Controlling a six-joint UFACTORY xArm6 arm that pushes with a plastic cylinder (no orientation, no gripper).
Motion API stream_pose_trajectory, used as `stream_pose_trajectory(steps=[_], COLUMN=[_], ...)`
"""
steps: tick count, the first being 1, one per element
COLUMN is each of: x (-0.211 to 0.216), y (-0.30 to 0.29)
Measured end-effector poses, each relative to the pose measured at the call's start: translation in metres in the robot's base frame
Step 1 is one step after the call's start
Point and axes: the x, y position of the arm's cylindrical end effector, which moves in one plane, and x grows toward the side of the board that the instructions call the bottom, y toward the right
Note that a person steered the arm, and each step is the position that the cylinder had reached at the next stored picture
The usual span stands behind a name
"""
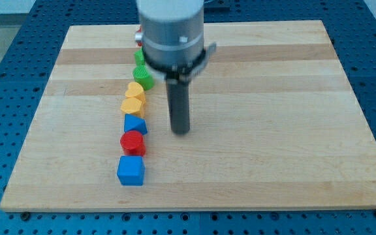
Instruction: Push the blue cube closer to the red circle
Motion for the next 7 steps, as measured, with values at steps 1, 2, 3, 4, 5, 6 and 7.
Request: stream_pose_trajectory(steps=[1,2,3,4,5,6,7], x=[0.030,0.042,0.073,0.073,0.101,0.102,0.078], y=[-0.054,-0.065,-0.043,-0.038,-0.024,-0.046,-0.091])
